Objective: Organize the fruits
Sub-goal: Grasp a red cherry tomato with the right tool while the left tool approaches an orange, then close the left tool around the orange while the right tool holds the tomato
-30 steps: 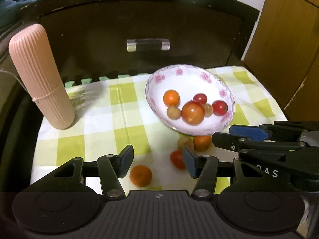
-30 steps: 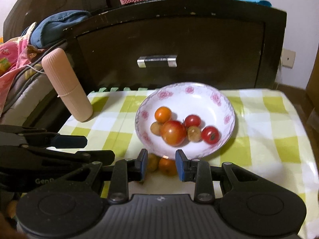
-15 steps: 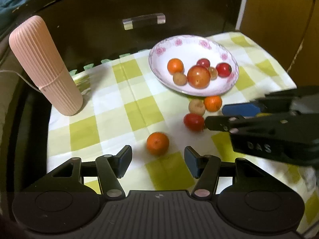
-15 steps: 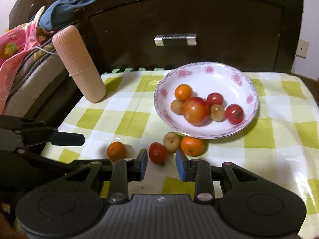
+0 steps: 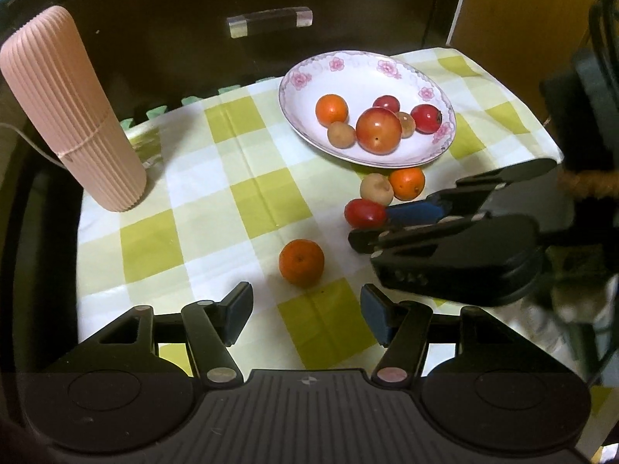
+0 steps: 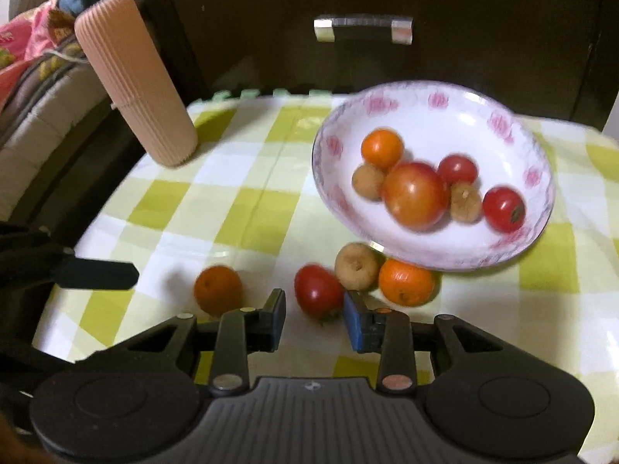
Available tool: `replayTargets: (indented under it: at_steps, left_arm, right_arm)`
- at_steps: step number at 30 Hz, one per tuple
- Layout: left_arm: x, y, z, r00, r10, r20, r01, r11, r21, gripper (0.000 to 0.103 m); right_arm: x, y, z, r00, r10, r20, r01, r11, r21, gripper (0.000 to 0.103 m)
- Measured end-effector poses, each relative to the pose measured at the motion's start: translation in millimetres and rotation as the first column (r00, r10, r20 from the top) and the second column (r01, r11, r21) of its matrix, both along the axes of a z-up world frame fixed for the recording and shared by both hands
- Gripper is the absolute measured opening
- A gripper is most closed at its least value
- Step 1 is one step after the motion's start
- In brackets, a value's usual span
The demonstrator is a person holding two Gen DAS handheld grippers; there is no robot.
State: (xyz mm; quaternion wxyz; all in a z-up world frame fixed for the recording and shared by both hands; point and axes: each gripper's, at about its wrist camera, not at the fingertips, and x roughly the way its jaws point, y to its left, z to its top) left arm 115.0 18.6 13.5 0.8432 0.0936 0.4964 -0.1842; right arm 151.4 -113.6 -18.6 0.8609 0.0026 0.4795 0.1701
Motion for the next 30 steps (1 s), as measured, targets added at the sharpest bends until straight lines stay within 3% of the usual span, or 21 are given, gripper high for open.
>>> replayTargets:
  at_steps: [6, 12, 23, 30]
  left_arm:
    - [1.0, -0.8, -4.0, 1.0, -0.002, -0.008, 0.002, 1.0, 0.004, 0.072]
    - [0.8, -1.0, -4.5, 1.0, -0.005, -0.012, 0.005, 1.0, 0.004, 0.072]
    - [16.1, -9.9, -18.3, 1.0, -0.009, -0.006, 0.008, 0.999, -0.036, 0.072]
    - [26.8, -14.3, -32.0, 1.0, 0.004, -0.003, -0.004, 1.0, -0.028, 0.064]
  right_arm:
    - [-3.8, -2.4, -0.9, 1.0, -0.009, 0.028, 0.009, 1.0, 0.011, 0.025]
    - [-9.9, -11.3, 5.5, 1.0, 0.018, 0.026, -0.018, 1.0, 0.021, 0.025]
    - [-49.3, -41.7, 9.5, 0.998, 0.061, -0.03, -0.063, 0.997, -0.051, 0.025]
    - [-57.7, -44.5, 5.7, 0.997, 0.07, -0.037, -0.072, 0.997, -0.041, 0.025]
